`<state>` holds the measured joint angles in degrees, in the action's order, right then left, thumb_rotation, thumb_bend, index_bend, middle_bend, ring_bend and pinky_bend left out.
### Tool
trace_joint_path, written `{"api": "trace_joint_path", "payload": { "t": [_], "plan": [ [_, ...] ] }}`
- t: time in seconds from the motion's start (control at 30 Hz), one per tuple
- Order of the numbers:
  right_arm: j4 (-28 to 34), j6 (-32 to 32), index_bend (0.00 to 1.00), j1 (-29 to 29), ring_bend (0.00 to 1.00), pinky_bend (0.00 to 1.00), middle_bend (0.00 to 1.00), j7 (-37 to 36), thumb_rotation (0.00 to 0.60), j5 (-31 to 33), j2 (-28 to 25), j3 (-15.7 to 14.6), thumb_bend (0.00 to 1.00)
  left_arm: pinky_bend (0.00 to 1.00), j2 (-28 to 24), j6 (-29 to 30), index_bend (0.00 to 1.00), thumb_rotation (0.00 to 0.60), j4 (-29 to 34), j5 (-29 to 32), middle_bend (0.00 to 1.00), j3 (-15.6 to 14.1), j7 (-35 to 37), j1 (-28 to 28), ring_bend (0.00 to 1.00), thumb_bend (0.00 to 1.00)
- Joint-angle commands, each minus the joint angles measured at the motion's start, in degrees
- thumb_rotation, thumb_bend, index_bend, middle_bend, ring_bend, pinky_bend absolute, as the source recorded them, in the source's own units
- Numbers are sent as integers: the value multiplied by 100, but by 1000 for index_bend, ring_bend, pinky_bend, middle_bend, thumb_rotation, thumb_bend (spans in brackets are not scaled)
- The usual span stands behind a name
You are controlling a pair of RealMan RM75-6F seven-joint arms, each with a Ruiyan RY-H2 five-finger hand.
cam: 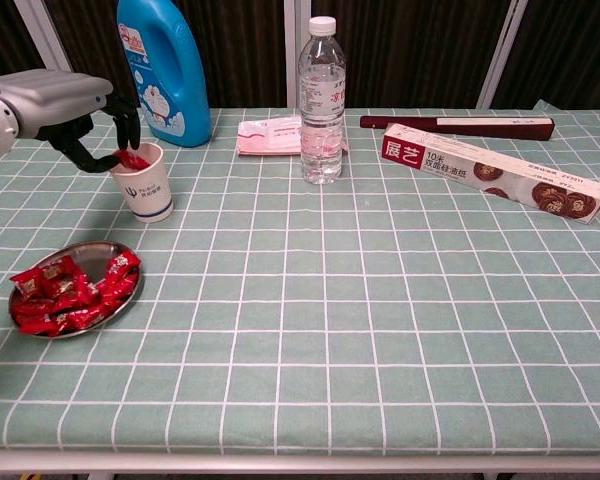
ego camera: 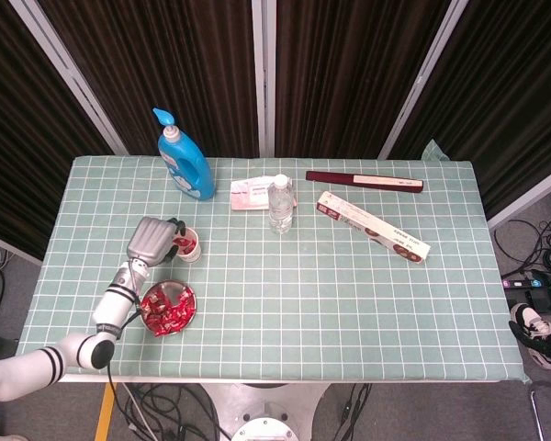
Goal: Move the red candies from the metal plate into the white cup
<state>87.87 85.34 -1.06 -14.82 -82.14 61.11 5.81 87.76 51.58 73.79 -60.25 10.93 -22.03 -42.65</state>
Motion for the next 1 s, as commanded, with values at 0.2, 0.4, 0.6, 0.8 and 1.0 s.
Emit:
{"api": "trace_joint_path", "payload": {
  "t": [0.2, 0.4, 0.6, 0.8, 1.0],
  "plan": [
    [38, -11, 137, -13, 97, 423, 200, 43, 600, 0, -8, 9, 132, 1000, -226, 323, 370, 600, 381, -194, 409, -32, 170, 146, 889, 399],
    [81, -35, 137, -49, 97, 423, 200, 106, 600, -21, -13, 18, 132, 1000, -591, 1030, 368, 600, 820, -727, 409, -131, 544, 524, 888, 364],
    [117, -63, 137, -90, 97, 423, 200, 155, 600, -53, -13, 22, 132, 1000, -997, 1593, 370, 600, 1153, -1087, 416, -367, 870, 1015, 888, 308],
    [145, -71, 137, -115, 97, 423, 200, 189, 600, -71, -15, 25, 132, 1000, -1167, 1832, 383, 600, 1257, -1499, 429, -805, 969, 1404, 888, 265],
    [137, -78, 137, -126, 97, 424, 200, 174, 600, -90, -13, 15, 132, 1000, -1024, 1729, 384, 600, 1245, -1829, 429, -1150, 885, 1542, 888, 263]
  ]
}}
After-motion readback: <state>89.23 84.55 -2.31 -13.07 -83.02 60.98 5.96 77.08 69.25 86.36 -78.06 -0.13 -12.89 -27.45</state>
